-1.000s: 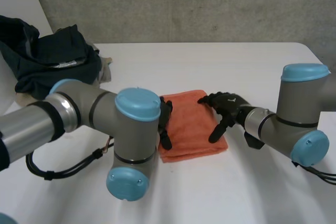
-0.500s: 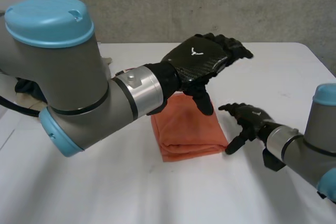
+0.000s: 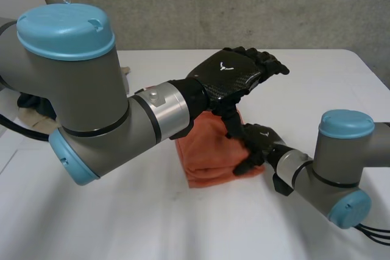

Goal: Fold the laundry.

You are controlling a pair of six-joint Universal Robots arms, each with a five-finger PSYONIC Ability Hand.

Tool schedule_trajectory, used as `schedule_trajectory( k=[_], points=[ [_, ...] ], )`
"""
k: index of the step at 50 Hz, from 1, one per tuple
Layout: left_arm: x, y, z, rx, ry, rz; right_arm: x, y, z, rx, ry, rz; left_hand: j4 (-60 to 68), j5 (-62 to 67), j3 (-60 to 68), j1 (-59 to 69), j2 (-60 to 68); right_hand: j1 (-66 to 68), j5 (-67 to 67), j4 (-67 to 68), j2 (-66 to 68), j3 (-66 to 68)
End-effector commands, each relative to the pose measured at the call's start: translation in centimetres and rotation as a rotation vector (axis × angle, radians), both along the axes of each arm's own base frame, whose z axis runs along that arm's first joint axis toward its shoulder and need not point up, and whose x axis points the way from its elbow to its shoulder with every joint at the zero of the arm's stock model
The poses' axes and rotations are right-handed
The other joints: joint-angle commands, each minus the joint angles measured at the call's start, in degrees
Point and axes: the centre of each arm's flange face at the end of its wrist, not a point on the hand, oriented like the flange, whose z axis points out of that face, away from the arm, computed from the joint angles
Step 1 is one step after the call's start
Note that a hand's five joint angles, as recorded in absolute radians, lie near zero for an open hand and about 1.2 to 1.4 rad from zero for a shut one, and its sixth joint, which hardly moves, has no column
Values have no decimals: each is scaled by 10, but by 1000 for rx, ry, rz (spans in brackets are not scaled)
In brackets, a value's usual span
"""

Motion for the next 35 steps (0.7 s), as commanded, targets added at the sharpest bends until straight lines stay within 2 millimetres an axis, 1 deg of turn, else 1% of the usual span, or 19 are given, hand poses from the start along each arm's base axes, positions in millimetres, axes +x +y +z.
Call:
schedule_trajectory(
  k=[1,3,5,7,9,10,11,13,14,15,18,19,22,23,25,26,29,30,35],
  points=[
    [0,0,-2,6,-3,0,5,-19,9,-55,-21,-21,4,-9,0,7,4,434,409,397,402,411],
    [1,0,-1,5,-2,2,4,-27,15,-89,-30,-40,4,-9,0,7,4,434,409,397,402,411],
    [1,-1,1,0,3,5,-2,-48,27,-155,-45,-89,4,-9,0,7,4,434,409,397,402,411],
    [1,-1,3,-3,6,5,-12,-64,33,-188,-49,-139,4,-9,0,7,4,434,409,397,402,411],
    [2,-1,5,-8,10,5,-26,-87,41,-227,-58,-198,4,-9,0,7,4,434,409,397,402,411],
    [2,-1,6,-9,11,5,-30,-95,42,-238,-59,-216,2,-11,-1,6,2,434,409,397,402,411],
    [1,-1,7,-13,14,5,-40,-113,41,-262,-57,-257,2,-11,-1,6,2,434,409,397,402,411],
    [1,-1,9,-16,17,5,-50,-130,39,-275,-55,-296,2,-11,-1,6,2,434,409,397,402,411],
    [1,-1,9,-18,18,5,-57,-139,39,-285,-51,-321,2,-11,-1,6,2,434,409,397,402,411],
    [1,-1,9,-19,19,5,-76,-158,38,-303,-44,-381,2,-11,-1,6,2,434,409,397,402,411],
    [1,-1,10,-20,20,3,-104,-185,37,-325,-33,-469,2,-11,-1,6,2,434,409,397,402,411],
    [1,0,10,-21,21,3,-116,-200,37,-342,-31,-505,2,-11,-1,6,2,434,409,397,402,411],
    [0,0,12,-26,23,2,-130,-219,31,-359,-23,-543,1,-13,-3,4,1,434,409,397,402,411],
    [1,1,13,-27,24,2,-144,-233,31,-377,-17,-574,1,-13,-3,4,1,434,409,397,402,411],
    [0,0,13,-28,25,2,-161,-245,29,-386,-5,-606,2,-11,-1,6,2,434,409,397,402,411],
    [0,0,13,-28,25,2,-176,-256,27,-392,5,-633,1,-13,-3,4,1,434,409,397,402,411],
    [0,0,13,-30,26,2,-197,-268,27,-411,11,-661,1,-13,-3,4,1,434,409,397,402,411],
    [1,0,13,-28,26,3,-210,-274,28,-421,13,-675,1,-13,-3,4,1,434,409,397,402,411],
    [0,1,13,-27,26,0,-224,-278,34,-444,8,-672,1,-13,-3,4,1,434,409,397,402,411]
  ],
)
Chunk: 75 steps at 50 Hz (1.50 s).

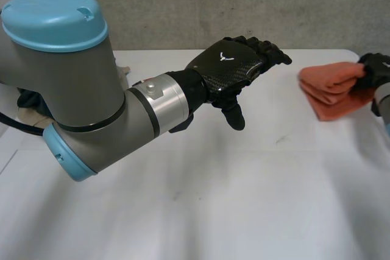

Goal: Fold the laundry.

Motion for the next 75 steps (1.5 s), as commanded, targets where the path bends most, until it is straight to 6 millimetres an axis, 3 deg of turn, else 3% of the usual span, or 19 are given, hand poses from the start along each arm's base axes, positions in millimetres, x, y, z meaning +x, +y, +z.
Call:
schedule_trajectory(
  k=[1,7,8,10,11,18,22,33,37,40,42,46,51,61,65,68,71,73,75],
  points=[
    [-1,0,-1,1,0,-2,-30,-11,6,-29,7,-17,1,-13,-3,4,1,329,132,115,275,292],
    [-1,2,-1,4,-2,-6,-39,-10,4,-11,5,-14,1,-13,-3,4,1,329,132,115,275,292],
    [-1,2,-1,4,-2,-6,-40,-10,4,-8,4,-14,1,-13,-3,4,1,237,39,23,182,199],
    [-2,3,-1,3,-1,-8,-40,-9,2,3,4,-15,1,-13,-3,4,1,-301,-499,-515,-355,-339],
    [-2,3,-1,4,-2,-9,-40,-8,-1,18,6,-21,-1,-14,-5,2,-1,-371,-568,-585,-425,-408],
    [-2,6,-3,10,-7,-12,-66,-3,-10,73,178,-171,1,-13,-3,4,1,-371,-568,-585,-425,-408],
    [-1,5,-3,11,-8,-11,-64,4,-9,108,302,-167,1,-13,-3,4,1,-371,-568,-585,-425,-408],
    [3,7,10,-14,13,0,-54,40,100,-215,394,-205,4,-9,0,7,4,-371,-568,-585,-425,-408],
    [9,4,20,-35,28,53,-29,70,130,-349,418,-103,4,-9,0,7,4,-371,-568,-585,-425,-408],
    [18,-6,30,-60,47,147,13,100,133,-390,432,91,6,-8,2,9,6,-371,-568,-585,-425,-408],
    [31,-26,40,-92,74,273,44,126,125,-376,431,257,7,-6,4,11,7,-371,-568,-585,-425,-408],
    [67,-69,57,-165,126,556,80,175,119,-314,417,485,7,-6,4,11,7,-371,-568,-585,-425,-408],
    [130,-136,51,-237,63,860,90,212,100,-144,451,580,9,-4,6,12,9,-371,-568,-585,-425,-408],
    [226,-263,-52,-445,-446,1096,93,252,57,125,672,623,9,-4,6,12,9,-371,-568,-585,-425,-408],
    [255,-298,-86,-529,-539,1112,97,255,50,124,688,609,9,-4,6,12,9,-371,-568,-585,-425,-408],
    [260,-309,-103,-570,-567,1061,97,256,49,122,687,607,24,11,21,27,24,-371,-568,-585,-425,-408],
    [264,-319,-112,-596,-567,1026,97,258,46,132,683,611,344,331,341,347,344,-371,-568,-585,-425,-408],
    [261,-322,-108,-614,-558,1041,96,259,44,139,680,611,683,670,680,687,683,-371,-568,-585,-425,-408],
    [259,-321,-105,-614,-554,1067,96,260,44,140,680,612,685,672,682,688,685,-371,-568,-585,-425,-408]
  ],
)
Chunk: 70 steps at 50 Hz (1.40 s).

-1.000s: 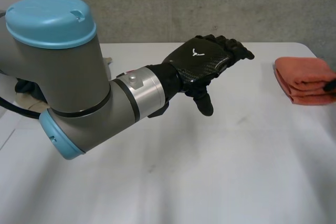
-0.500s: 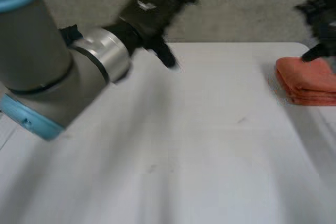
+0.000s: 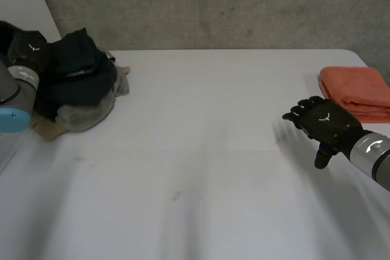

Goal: Fold the laundry.

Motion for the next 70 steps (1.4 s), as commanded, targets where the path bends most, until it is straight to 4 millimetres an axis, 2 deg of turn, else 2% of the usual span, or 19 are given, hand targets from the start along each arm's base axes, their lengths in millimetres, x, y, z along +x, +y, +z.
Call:
schedule_trajectory(
  k=[1,4,5,9,13,15,20,25,30,31,32,35,39,43,47,50,55,62,70],
  points=[
    [-13,-4,10,-62,9,12,-1,2,-4,9,-12,-5,459,465,460,425,448,-26,-28,-16,-19,-15],
    [-38,11,47,-142,47,-8,-1,2,-4,2,-13,-5,459,465,460,425,448,-26,-28,-16,-19,-15],
    [-50,23,73,-197,76,-37,-2,1,-3,-3,-13,-10,459,465,460,425,448,-26,-28,-16,-19,-15],
    [-88,63,117,-279,166,-152,-2,-1,4,-23,-31,-25,459,465,460,425,448,-26,-28,-16,-19,-15],
    [-142,123,144,-269,289,-386,-6,-3,22,-53,-80,-75,459,465,460,425,448,-26,-28,-16,-19,-15],
    [-163,149,146,-231,335,-494,-6,-3,29,-62,-105,-91,459,465,460,425,448,-26,-28,-16,-19,-15],
    [-222,215,111,-46,396,-754,-7,-3,48,-91,-175,-116,459,465,460,425,448,-26,-28,-16,-19,-15],
    [-282,277,41,163,360,-924,-18,-9,55,-92,-218,-163,459,465,460,425,448,-26,-28,-16,-19,-15],
    [-316,321,13,248,333,-1032,-26,-13,55,-96,-218,-197,459,465,460,425,448,-26,-28,-16,-19,-15],
    [-319,326,10,254,329,-1043,-26,-13,55,-96,-217,-200,384,390,385,350,373,-26,-28,-16,-19,-15],
    [-322,330,6,267,322,-1053,-27,-14,55,-99,-215,-208,184,189,184,149,172,-26,-28,-16,-19,-15],
    [-322,330,2,286,316,-1049,-28,-16,57,-107,-212,-223,-70,-64,-69,-104,-81,-26,-28,-16,-19,-15],
    [-321,335,9,299,314,-1049,-31,-21,64,-125,-225,-252,-133,-127,-132,-167,-144,-26,-28,-16,-19,-15],
    [-313,340,34,283,322,-1050,-31,-25,73,-130,-269,-278,-172,-166,-171,-206,-183,-26,-28,-16,-19,-15],
    [-294,344,82,227,350,-1026,-37,-32,88,-148,-302,-352,-210,-204,-210,-245,-222,-26,-28,-16,-19,-15],
    [-278,334,103,181,371,-968,-35,-32,96,-131,-310,-384,-210,-204,-210,-245,-222,-26,-28,-16,-19,-15],
    [-232,290,124,110,411,-734,2,-18,107,5,-367,-309,-210,-204,-210,-245,-222,-26,-28,-16,-19,-15],
    [-172,239,93,236,380,-437,48,-7,96,202,-353,-224,-204,-198,-203,-238,-215,-26,-28,-16,-19,-15],
    [-138,215,39,420,353,-345,81,-28,52,249,-301,-243,-197,-191,-196,-231,-208,-26,-28,-16,-19,-15]
  ],
)
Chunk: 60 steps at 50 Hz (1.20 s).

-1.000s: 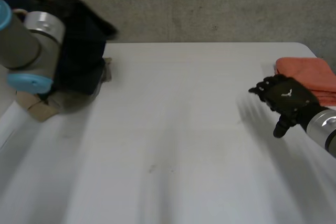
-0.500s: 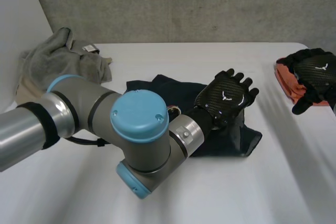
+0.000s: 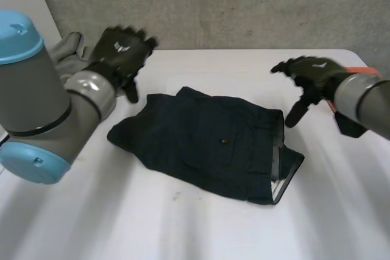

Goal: Fold the laundry.

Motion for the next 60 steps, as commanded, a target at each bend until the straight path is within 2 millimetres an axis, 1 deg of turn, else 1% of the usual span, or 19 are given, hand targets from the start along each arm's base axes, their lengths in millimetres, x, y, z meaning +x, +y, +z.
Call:
schedule_trajectory(
  k=[1,6,11,17,21,22,25,29,30,34,37,41,47,49,51,53,56,57,60],
  points=[
    [23,-24,-53,163,-51,-10,28,-22,-42,21,53,-36,7,10,3,5,8,-26,-28,-16,-19,-15],
    [19,-41,-66,181,-39,-56,40,-42,-63,-24,48,-82,8,12,5,7,10,-26,-28,-16,-19,-15],
    [15,-46,-65,163,-26,-62,49,-67,-92,-6,-16,-126,12,15,9,10,13,34,32,43,41,44],
    [14,-52,-58,107,10,-57,55,-82,-117,30,-48,-144,10,14,7,8,11,116,115,126,123,127],
    [13,-57,-51,93,66,-53,57,-84,-124,49,-49,-133,8,12,5,7,10,348,346,358,355,359],
    [13,-59,-46,84,88,-53,58,-83,-124,58,-49,-124,7,10,3,5,8,475,473,485,482,486],
    [10,-63,-40,72,109,-58,61,-78,-119,73,-57,-93,5,9,2,3,6,674,672,684,681,685],
    [7,-71,-35,54,130,-63,64,-62,-88,65,-69,-17,-2,2,-5,-3,0,674,672,684,681,685],
    [5,-76,-38,51,131,-63,64,-51,-66,42,-81,19,-3,0,-7,-5,-2,674,672,684,681,685],
    [-3,-88,-45,44,133,-73,58,-26,-25,-31,-81,90,-20,-17,-23,-22,-19,674,672,684,681,685],
    [-8,-96,-54,48,131,-77,55,-7,-1,-104,-64,146,-24,-20,-27,-25,-22,674,672,684,681,685],
    [-13,-101,-65,62,129,-99,48,12,18,-144,-45,159,-34,-30,-37,-35,-32,674,672,684,681,685],
    [-26,-95,-88,115,117,-201,57,48,3,-76,-11,232,-35,-32,-39,-37,-34,674,672,684,681,685],
    [-29,-92,-98,136,107,-220,56,56,7,-89,-14,234,-32,-28,-35,-34,-31,674,672,684,681,685],
    [-31,-91,-101,142,102,-223,55,57,11,-108,-18,231,-29,-25,-32,-30,-27,409,407,419,416,420],
    [-31,-90,-101,144,103,-224,54,47,12,-123,-33,204,-24,-20,-27,-25,-22,158,156,168,165,169],
    [-32,-89,-97,137,104,-225,52,20,-7,-93,-21,159,-10,-6,-13,-12,-9,106,105,116,113,117],
    [-32,-88,-95,132,105,-222,56,5,-21,-63,-11,138,-7,-3,-10,-9,-5,80,78,89,87,90],
    [-30,-87,-85,115,108,-204,61,-12,-40,-9,6,99,-5,-1,-8,-7,-4,46,44,56,53,56]
  ],
)
